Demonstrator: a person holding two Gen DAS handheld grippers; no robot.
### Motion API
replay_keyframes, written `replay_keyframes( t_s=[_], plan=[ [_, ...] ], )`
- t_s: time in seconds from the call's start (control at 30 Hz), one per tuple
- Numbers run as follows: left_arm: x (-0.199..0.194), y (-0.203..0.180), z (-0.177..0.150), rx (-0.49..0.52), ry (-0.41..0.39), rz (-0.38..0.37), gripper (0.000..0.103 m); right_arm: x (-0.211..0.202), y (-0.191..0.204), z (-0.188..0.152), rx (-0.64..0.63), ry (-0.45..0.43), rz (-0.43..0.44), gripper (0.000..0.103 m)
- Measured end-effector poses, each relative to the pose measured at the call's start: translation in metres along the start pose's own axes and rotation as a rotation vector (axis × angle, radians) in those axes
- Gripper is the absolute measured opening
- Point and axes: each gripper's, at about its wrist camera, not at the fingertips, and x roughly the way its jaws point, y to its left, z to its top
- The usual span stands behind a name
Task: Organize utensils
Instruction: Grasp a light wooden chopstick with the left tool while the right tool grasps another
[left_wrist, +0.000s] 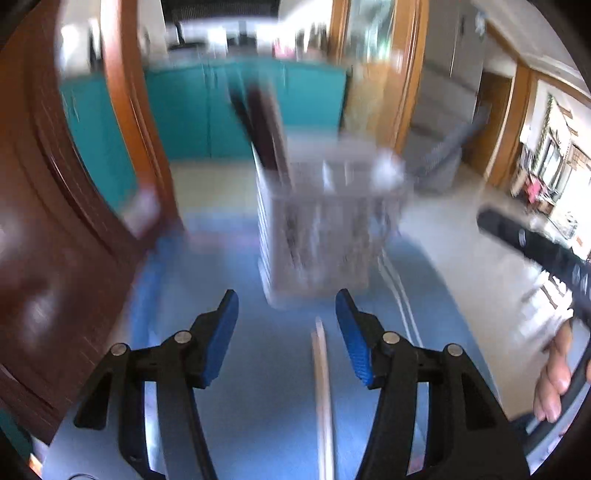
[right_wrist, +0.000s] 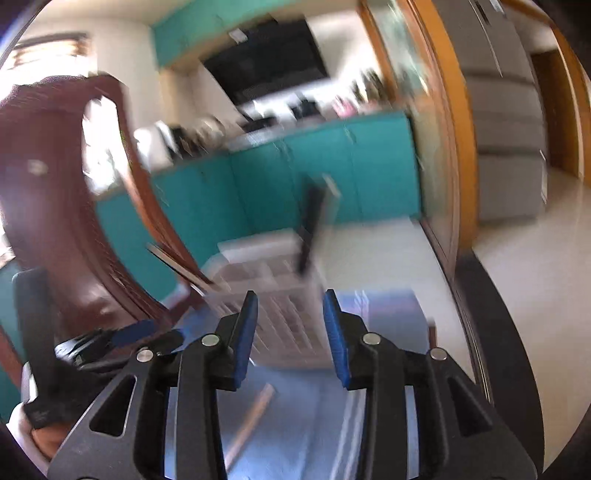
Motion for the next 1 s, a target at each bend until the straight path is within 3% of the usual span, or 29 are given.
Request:
replay_keyframes(
  t_s=[0.07, 0.27, 0.3, 0.33, 0.4, 0.47, 0.63, 0.83, 0.9, 0.93, 1.0],
  plan=[
    [0.025, -0.003, -0.014, -0.008, 0.12, -0.024, 0.055, 0.01, -0.004, -0.002, 0.017, 0.04, -0.042, 0.037],
    [0.057, -0.02, -0.038, 0.041, 0.258, -0.009, 0.055, 0.032, -0.019, -0.01, 0.096, 0.151, -0.08, 0.037],
    [0.06, -0.022, -0.04, 0.045, 0.27, -0.008, 0.054, 0.033, -0.02, -0.011, 0.099, 0.164, -0.082, 0.037],
    [0.064, -0.024, -0.043, 0.05, 0.285, -0.004, 0.044, 0.035, -0.021, -0.013, 0.103, 0.179, -0.086, 0.037],
    [0.065, -0.03, -0.045, 0.086, 0.265, 0.038, 0.028, 0.039, -0.022, -0.016, 0.109, 0.203, -0.091, 0.037],
    [0.064, -0.03, -0.045, 0.084, 0.256, 0.029, 0.013, 0.041, -0.023, -0.018, 0.115, 0.224, -0.091, 0.037],
    [0.061, -0.019, -0.04, -0.014, 0.257, -0.049, 0.013, 0.043, -0.024, -0.022, 0.112, 0.242, -0.091, 0.038],
    [0.02, -0.032, -0.027, -0.054, 0.164, -0.197, 0.013, 0.044, -0.029, -0.024, 0.112, 0.261, -0.101, 0.039],
    [0.012, -0.031, -0.024, -0.053, 0.139, -0.193, 0.017, 0.045, -0.029, -0.026, 0.113, 0.267, -0.105, 0.039],
    [0.01, -0.031, -0.024, -0.043, 0.129, -0.173, 0.023, 0.046, -0.029, -0.026, 0.111, 0.271, -0.107, 0.039],
    [0.009, -0.026, -0.024, -0.034, 0.124, -0.129, 0.024, 0.048, -0.028, -0.027, 0.105, 0.278, -0.111, 0.039]
  ],
)
